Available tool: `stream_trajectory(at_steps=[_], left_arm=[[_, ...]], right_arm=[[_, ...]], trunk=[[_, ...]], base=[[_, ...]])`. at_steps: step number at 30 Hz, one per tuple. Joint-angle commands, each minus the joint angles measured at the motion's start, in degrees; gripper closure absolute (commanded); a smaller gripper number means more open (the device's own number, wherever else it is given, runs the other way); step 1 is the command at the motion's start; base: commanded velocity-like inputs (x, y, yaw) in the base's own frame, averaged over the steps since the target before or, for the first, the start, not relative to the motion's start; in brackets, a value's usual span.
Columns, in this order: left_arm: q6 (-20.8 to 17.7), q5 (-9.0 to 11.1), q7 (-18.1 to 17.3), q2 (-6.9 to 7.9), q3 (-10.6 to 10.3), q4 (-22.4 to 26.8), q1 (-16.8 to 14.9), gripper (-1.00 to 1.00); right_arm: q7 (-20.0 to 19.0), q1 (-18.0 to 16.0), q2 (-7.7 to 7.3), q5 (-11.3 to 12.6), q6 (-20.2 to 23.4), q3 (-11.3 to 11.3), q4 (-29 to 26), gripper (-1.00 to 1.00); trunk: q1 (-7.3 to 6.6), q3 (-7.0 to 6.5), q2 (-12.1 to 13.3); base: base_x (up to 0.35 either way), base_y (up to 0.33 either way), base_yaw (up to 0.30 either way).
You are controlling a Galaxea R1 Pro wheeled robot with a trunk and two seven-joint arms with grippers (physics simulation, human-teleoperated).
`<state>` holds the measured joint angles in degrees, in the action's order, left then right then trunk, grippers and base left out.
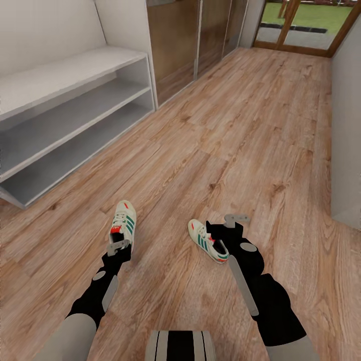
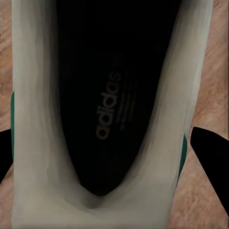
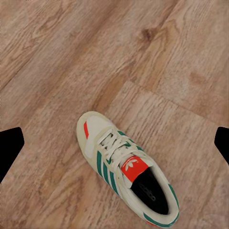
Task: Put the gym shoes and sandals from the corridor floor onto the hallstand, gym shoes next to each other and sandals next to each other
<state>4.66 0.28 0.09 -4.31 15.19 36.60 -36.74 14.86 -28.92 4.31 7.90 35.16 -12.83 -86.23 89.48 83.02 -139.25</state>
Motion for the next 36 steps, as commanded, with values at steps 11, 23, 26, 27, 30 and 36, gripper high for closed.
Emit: stream_trajectory(at_steps=[11,23,26,27,30,36], left_arm=[[0.0,0.0,0.0,0.00,0.0,0.1,0.0,1.00],[0.0,0.1,0.0,0.00,0.0,0.1,0.0,1.00],[0.0,0.1,0.0,0.00,0.0,0.1,0.0,1.00],[0.0,0.1,0.0,0.00,0.0,0.1,0.0,1.00],[0.0,0.1,0.0,0.00,0.0,0.1,0.0,1.00],[0.0,0.0,-0.1,-0.05,0.1,3.5,0.4,1.00]], right_arm=[[0.0,0.0,0.00,0.0,0.0,0.0,0.0,-1.00],[0.1,0.0,0.00,0.0,0.0,0.0,0.0,-1.00],[0.0,0.0,0.00,0.0,0.0,0.0,0.0,-1.00],[0.0,0.0,0.00,0.0,0.0,0.0,0.0,-1.00],[0.0,0.0,0.00,0.0,0.0,0.0,0.0,-1.00],[0.0,0.0,0.00,0.0,0.0,0.0,-0.1,-1.00]], trunk=[[-2.42,-1.98,4.4],[-5.06,-4.13,9.2],[-5.72,-4.67,10.4],[-5.94,-4.85,10.8],[-6.59,-5.39,12.1],[-6.81,-5.57,12.5]], base=[[0.000,0.000,0.000],[0.000,0.000,0.000],[0.000,0.000,0.000],[0.000,0.000,0.000],[0.000,0.000,0.000],[0.000,0.000,0.000]])
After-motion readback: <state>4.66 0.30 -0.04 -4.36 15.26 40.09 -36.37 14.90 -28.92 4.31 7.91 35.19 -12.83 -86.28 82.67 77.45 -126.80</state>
